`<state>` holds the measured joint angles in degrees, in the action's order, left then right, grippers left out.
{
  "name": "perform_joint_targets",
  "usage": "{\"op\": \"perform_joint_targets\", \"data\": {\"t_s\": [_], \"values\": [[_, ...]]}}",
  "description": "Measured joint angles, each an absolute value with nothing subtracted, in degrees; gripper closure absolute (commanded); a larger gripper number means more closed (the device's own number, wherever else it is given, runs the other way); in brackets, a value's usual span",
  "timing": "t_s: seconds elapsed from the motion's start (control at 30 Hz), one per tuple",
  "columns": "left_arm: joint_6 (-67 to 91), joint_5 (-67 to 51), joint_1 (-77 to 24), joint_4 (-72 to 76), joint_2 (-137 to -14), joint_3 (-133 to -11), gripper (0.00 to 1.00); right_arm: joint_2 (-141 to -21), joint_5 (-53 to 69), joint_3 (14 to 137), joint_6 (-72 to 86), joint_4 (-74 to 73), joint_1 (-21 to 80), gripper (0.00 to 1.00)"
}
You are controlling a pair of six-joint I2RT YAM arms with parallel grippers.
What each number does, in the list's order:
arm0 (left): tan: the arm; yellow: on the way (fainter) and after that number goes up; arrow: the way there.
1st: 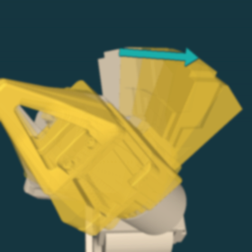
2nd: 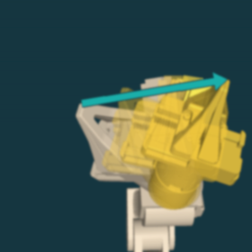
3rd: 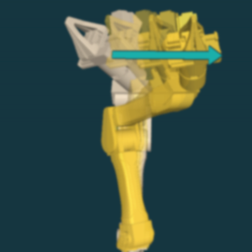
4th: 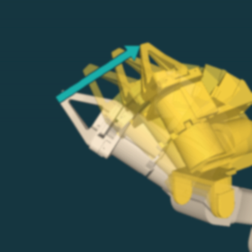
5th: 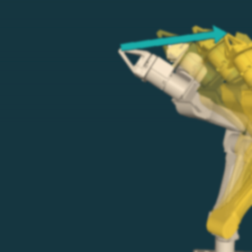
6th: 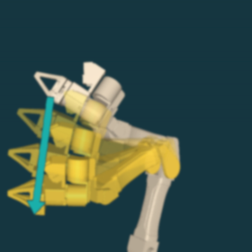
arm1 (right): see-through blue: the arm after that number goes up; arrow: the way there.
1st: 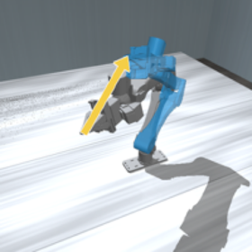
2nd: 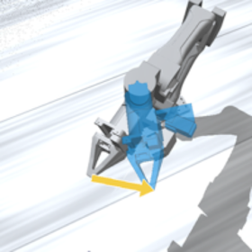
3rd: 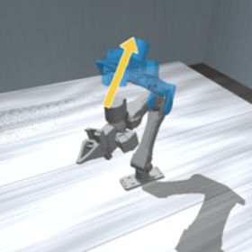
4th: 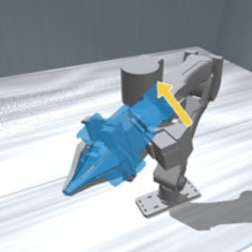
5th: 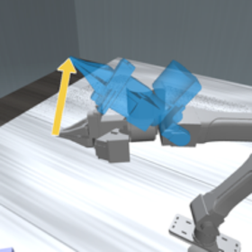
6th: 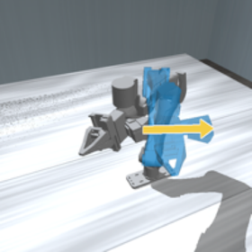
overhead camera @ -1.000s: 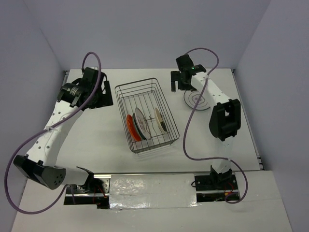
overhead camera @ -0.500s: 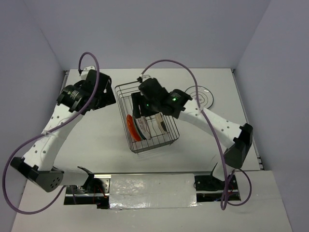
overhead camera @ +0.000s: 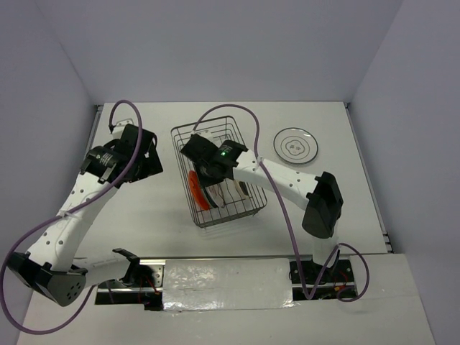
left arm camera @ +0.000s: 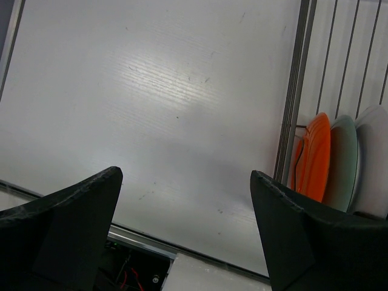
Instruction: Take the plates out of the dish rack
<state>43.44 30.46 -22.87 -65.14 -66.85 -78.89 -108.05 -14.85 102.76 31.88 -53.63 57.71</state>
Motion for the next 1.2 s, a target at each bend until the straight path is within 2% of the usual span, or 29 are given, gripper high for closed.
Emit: {"op": "perform_joint_targets", "data": {"t_s": [0.07,0.1,0.2,0.27,0.47,0.7,0.87,0.97,1.03,1.2], "values": [[43.2,30.0,-22.8,-65.0,-66.6,-78.1,0.01,-108.0,-15.7,102.7,32.1,-53.8,57.7,0.71],[43.0,29.9,-22.8,-64.9,-66.4,-77.9,0.01,-108.0,-15.9,102.7,32.2,-53.8,57.7,0.81],[42.1,29.6,-22.7,-64.3,-66.0,-77.2,0.0,-108.0,-16.1,102.6,32.9,-53.6,57.7,0.95],[41.9,29.3,-22.7,-64.1,-66.0,-76.9,0.0,-108.0,-15.6,102.4,33.2,-52.9,57.7,1.0],[40.7,29.1,-22.6,-63.3,-66.0,-76.5,0.01,-108.0,-13.7,104.5,33.5,-54.5,57.8,1.0],[40.4,29.1,-22.4,-62.7,-66.3,-76.5,0.01,-104.9,-12.4,123.2,33.6,-60.6,56.1,1.0],[39.6,29.1,-22.2,-62.4,-66.4,-76.5,0.01,-92.6,-14.6,120.3,30.6,-60.3,46.7,1.0],[39.0,28.5,-22.1,-61.9,-66.6,-76.5,0.01,-89.8,-22.0,115.8,25.1,-60.6,39.2,1.0],[38.8,27.9,-22.1,-61.8,-67.1,-76.7,0.0,-92.4,-27.9,115.4,21.2,-62.0,35.3,1.0],[37.0,26.3,-22.1,-61.6,-68.6,-77.7,0.01,-111.0,-35.6,116.3,12.7,-59.5,28.2,1.0]]}}
